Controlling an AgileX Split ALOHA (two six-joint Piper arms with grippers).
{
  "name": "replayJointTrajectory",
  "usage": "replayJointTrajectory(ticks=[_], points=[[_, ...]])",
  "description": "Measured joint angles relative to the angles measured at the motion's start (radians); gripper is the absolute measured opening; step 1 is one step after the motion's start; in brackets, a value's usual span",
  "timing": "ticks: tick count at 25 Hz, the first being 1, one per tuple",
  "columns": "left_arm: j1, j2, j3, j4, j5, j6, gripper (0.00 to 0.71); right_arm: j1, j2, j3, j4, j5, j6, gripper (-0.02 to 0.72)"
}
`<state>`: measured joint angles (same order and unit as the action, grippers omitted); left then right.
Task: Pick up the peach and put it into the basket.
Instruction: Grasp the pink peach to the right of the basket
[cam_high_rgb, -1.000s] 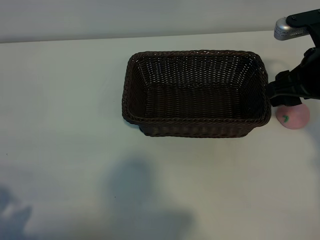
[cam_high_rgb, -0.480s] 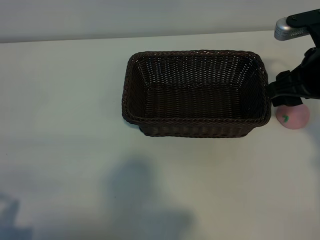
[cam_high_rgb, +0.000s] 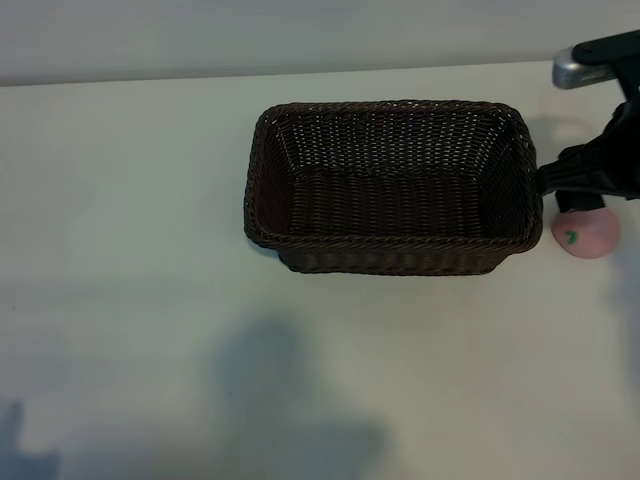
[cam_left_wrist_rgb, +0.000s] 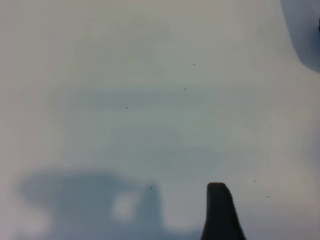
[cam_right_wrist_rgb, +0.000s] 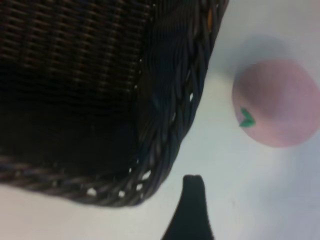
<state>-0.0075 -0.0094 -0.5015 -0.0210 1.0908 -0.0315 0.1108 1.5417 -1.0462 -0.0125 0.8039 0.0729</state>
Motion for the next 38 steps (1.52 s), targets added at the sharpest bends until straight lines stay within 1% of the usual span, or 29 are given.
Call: replayJointTrajectory(ticks=[5,8,11,14,15,20,26,28,30,32,36,37,38], points=[[0.004,0.000,0.000,0.000,0.000,0.000,0.471,-0.011,0.091,0.000,-0.004,-0.071,0.056,0.593],[0.004,0.000,0.000,0.000,0.000,0.000,0.471,-0.047,0.127,0.000,-0.004,-0.089,0.072,0.593],[0.004,0.000,0.000,0.000,0.000,0.000,0.471,-0.089,0.163,0.000,-0.003,-0.094,0.074,0.593],[0.004,0.000,0.000,0.000,0.000,0.000,0.471,-0.114,0.190,0.000,0.012,-0.110,0.073,0.593],[0.004,0.000,0.000,0.000,0.000,0.000,0.471,-0.117,0.197,0.000,0.012,-0.115,0.070,0.593],[0.004,0.000,0.000,0.000,0.000,0.000,0.471,-0.120,0.219,0.000,0.060,-0.134,0.039,0.593],[0.004,0.000,0.000,0.000,0.000,0.000,0.471,-0.120,0.272,0.000,0.061,-0.169,0.037,0.591],[0.004,0.000,0.000,0.000,0.000,0.000,0.471,-0.120,0.291,0.000,0.060,-0.173,0.037,0.573],[0.004,0.000,0.000,0.000,0.000,0.000,0.471,-0.120,0.307,0.000,0.052,-0.174,0.042,0.527],[0.004,0.000,0.000,0.000,0.000,0.000,0.471,-0.120,0.317,0.000,0.032,-0.169,0.057,0.438],[0.004,0.000,0.000,0.000,0.000,0.000,0.471,-0.120,0.320,-0.003,0.012,-0.147,0.081,0.143],[0.004,0.000,0.000,0.000,0.000,0.000,0.471,-0.120,0.320,-0.004,0.012,-0.144,0.084,0.091],[0.004,0.000,0.000,0.000,0.000,0.000,0.471,-0.120,0.320,-0.004,0.007,-0.140,0.084,0.062]])
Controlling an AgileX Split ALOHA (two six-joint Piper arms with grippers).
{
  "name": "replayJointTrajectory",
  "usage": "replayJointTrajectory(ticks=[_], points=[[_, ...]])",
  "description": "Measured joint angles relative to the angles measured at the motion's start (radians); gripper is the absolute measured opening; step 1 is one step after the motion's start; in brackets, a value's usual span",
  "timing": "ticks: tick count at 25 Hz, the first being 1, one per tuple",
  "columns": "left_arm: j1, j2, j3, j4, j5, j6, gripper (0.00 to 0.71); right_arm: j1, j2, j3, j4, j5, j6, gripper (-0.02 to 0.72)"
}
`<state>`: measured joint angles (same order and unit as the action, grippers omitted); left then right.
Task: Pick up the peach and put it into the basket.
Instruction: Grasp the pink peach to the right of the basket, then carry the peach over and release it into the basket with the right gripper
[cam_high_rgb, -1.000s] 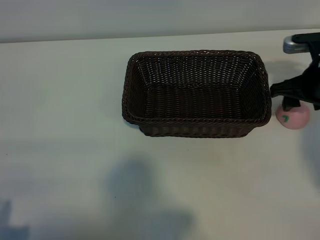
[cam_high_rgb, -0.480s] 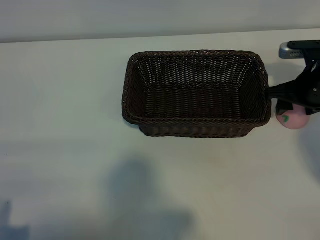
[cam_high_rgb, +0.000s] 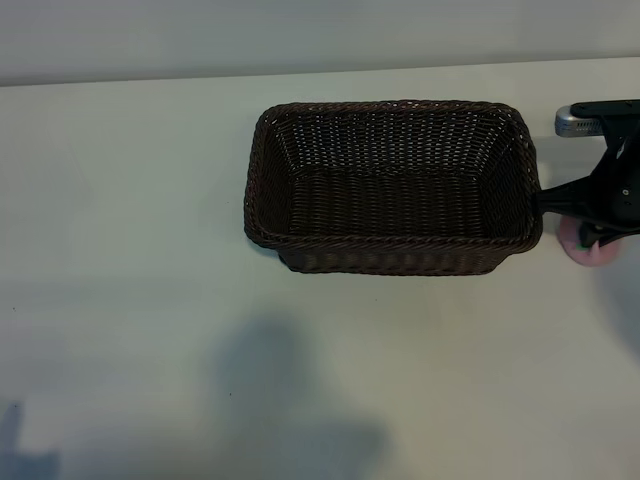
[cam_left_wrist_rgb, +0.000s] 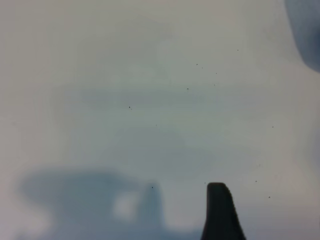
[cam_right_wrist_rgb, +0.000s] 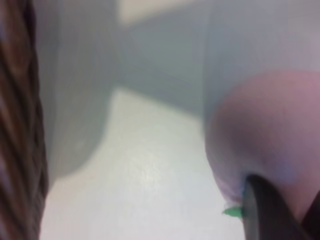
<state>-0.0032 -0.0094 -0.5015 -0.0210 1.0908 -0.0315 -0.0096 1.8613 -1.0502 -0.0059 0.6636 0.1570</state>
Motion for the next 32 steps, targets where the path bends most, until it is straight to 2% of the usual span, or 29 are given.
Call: replayJointTrajectory(ticks=[7,13,18,22,25,32], points=[[0.000,0.000,0.000,0.000,0.000,0.000,0.471,0.000,-0.069,-0.016,-0.004,0.037,0.003,0.040],[0.000,0.000,0.000,0.000,0.000,0.000,0.471,0.000,-0.221,-0.158,-0.005,0.203,-0.022,0.040],[0.000,0.000,0.000,0.000,0.000,0.000,0.471,0.000,-0.285,-0.254,-0.008,0.284,-0.035,0.040],[0.000,0.000,0.000,0.000,0.000,0.000,0.471,0.001,-0.285,-0.257,0.006,0.303,-0.054,0.040],[0.000,0.000,0.000,0.000,0.000,0.000,0.471,0.021,-0.285,-0.257,0.042,0.303,-0.067,0.040],[0.000,0.000,0.000,0.000,0.000,0.000,0.471,0.214,-0.263,-0.279,0.081,0.298,-0.066,0.040]])
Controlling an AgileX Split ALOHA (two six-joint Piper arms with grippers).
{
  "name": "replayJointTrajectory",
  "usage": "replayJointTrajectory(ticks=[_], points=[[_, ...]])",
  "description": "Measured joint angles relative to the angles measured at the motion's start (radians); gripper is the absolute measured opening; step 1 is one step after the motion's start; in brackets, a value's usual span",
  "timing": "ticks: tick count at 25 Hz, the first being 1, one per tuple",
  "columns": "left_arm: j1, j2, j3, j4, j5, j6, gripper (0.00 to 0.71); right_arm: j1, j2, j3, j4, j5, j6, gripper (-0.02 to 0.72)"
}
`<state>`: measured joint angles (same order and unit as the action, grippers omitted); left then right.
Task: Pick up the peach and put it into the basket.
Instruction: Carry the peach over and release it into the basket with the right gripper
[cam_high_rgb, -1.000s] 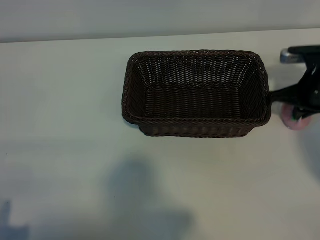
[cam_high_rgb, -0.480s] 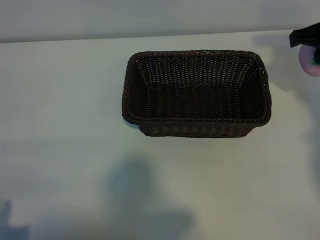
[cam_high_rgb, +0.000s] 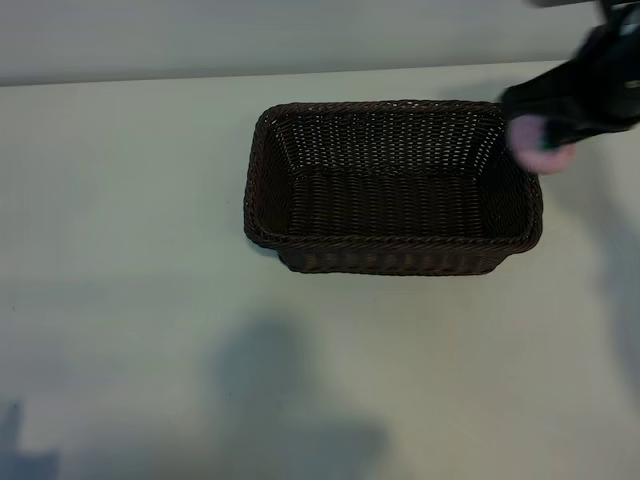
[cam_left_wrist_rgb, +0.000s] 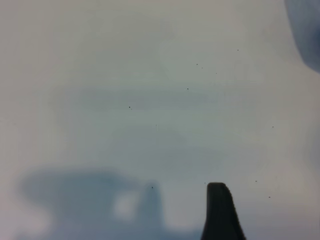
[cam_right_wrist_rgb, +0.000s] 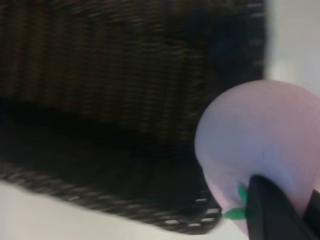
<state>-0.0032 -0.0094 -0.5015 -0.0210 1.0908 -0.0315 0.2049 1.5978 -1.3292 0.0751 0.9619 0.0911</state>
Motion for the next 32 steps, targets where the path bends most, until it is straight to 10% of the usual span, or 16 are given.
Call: replayJointTrajectory(ticks=[8,24,32], points=[[0.000,0.000,0.000,0.000,0.000,0.000,0.471,0.177,0.161,-0.171,-0.006,0.038,0.027,0.040],[0.000,0.000,0.000,0.000,0.000,0.000,0.471,0.194,0.433,-0.209,-0.023,-0.082,0.028,0.052],[0.000,0.000,0.000,0.000,0.000,0.000,0.471,0.194,0.433,-0.222,-0.024,-0.058,0.028,0.357]])
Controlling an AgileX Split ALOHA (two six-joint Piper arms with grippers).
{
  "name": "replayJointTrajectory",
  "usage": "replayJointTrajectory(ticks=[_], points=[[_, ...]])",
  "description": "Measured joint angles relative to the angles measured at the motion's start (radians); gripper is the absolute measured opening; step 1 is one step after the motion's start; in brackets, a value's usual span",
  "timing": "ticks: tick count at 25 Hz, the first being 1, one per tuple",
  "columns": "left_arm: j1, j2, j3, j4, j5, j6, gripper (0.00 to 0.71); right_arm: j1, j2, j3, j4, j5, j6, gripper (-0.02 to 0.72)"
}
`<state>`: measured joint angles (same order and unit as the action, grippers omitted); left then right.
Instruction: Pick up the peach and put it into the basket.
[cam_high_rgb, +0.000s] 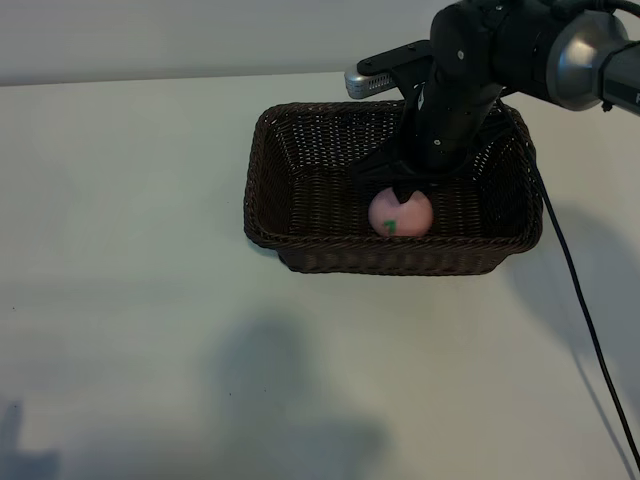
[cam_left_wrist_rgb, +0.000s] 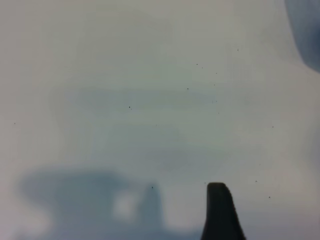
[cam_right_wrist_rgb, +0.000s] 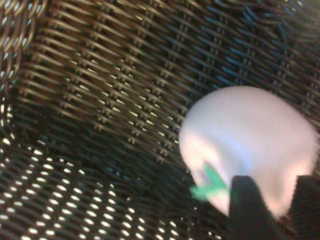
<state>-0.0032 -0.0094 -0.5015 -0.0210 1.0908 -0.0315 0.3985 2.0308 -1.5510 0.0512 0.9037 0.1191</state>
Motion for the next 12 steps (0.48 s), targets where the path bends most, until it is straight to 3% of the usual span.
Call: replayJointTrajectory(ticks=[3,5,12], points=[[0.000,0.000,0.000,0.000,0.000,0.000,0.471,0.000,0.000,-0.043,0.000,0.064,-0.008,0.525],[0.000,0.000,0.000,0.000,0.000,0.000,0.471,0.000,0.000,-0.095,0.001,0.112,-0.014,0.579],[0.000,0.000,0.000,0.000,0.000,0.000,0.471,-0.001,0.000,-0.245,-0.004,0.223,-0.011,0.550]])
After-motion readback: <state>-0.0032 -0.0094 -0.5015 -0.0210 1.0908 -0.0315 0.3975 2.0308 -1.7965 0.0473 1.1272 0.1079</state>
